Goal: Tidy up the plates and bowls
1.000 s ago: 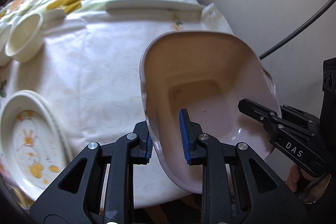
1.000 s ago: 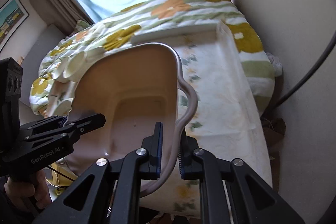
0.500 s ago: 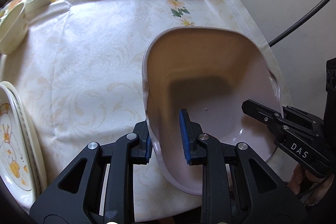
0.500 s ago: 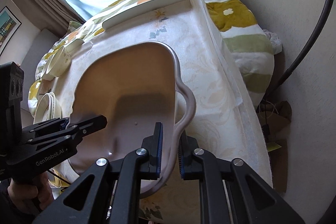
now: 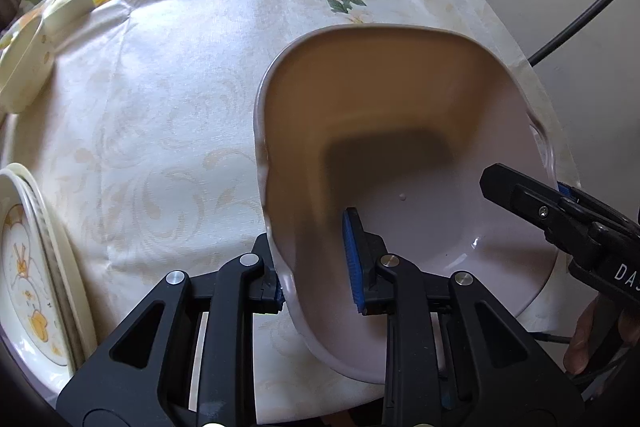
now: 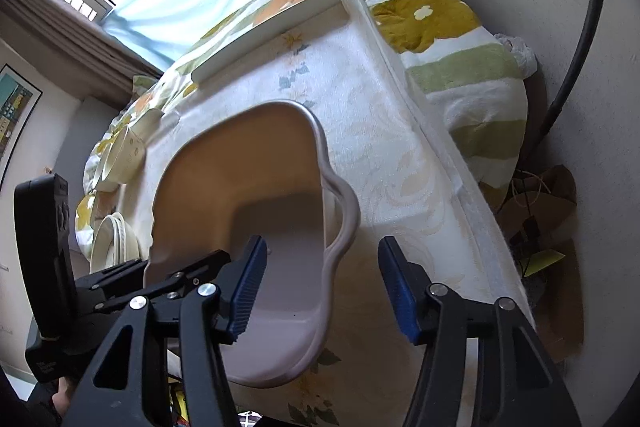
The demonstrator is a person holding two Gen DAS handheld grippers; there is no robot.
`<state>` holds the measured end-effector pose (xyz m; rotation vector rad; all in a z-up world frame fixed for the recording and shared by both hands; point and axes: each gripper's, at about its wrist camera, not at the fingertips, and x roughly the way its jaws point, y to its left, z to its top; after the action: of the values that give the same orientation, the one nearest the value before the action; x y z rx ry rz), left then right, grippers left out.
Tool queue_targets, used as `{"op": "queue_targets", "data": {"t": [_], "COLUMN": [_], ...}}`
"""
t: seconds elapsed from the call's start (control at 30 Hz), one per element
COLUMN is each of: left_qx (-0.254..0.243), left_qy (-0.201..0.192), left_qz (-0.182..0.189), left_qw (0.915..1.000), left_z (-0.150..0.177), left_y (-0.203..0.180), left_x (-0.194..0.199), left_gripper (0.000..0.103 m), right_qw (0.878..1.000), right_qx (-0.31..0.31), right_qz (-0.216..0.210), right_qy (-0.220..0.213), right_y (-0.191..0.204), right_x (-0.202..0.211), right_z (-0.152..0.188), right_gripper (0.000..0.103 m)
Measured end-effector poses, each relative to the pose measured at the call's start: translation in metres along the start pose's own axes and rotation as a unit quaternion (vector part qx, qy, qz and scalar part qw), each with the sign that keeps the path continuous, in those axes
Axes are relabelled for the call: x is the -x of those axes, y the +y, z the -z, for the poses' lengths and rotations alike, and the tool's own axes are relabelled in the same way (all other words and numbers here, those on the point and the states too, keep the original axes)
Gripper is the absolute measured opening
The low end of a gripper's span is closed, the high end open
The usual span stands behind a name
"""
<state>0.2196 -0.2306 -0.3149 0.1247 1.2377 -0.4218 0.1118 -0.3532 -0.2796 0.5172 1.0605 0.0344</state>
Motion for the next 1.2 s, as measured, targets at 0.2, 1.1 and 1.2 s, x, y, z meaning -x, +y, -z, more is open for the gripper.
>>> {"op": "queue_targets", "data": {"t": [0.2,1.1,1.2], "left_qx": [0.0,0.127,0.168], "left_qy": [-0.023,-0.205,-0.192], "left_qz": [-0.011,-0.105,-0.084], "left_qw": [0.9997,0.9648,0.9634], "left_z": [0.001,0.012,0.001], "left_y": [-0.003,0.173,0.226], "left_x": [0.004,0.235,0.228], "left_gripper": [0.085,0.103,0.103], "right_qw": [1.0,0.972,0.973], "right_qx": [-0.003,0.186,0.194], "right_qz": [-0.004,-0.083,-0.088], "right_qy": [-0.006,-0.113,-0.091], "right_y": [0.001,0.195,0.232], "right_x": [0.008,0.086,0.057], "right_z": [0.001,-0.05,-0.065], "right_gripper": [0.053,0.101,0.101]}}
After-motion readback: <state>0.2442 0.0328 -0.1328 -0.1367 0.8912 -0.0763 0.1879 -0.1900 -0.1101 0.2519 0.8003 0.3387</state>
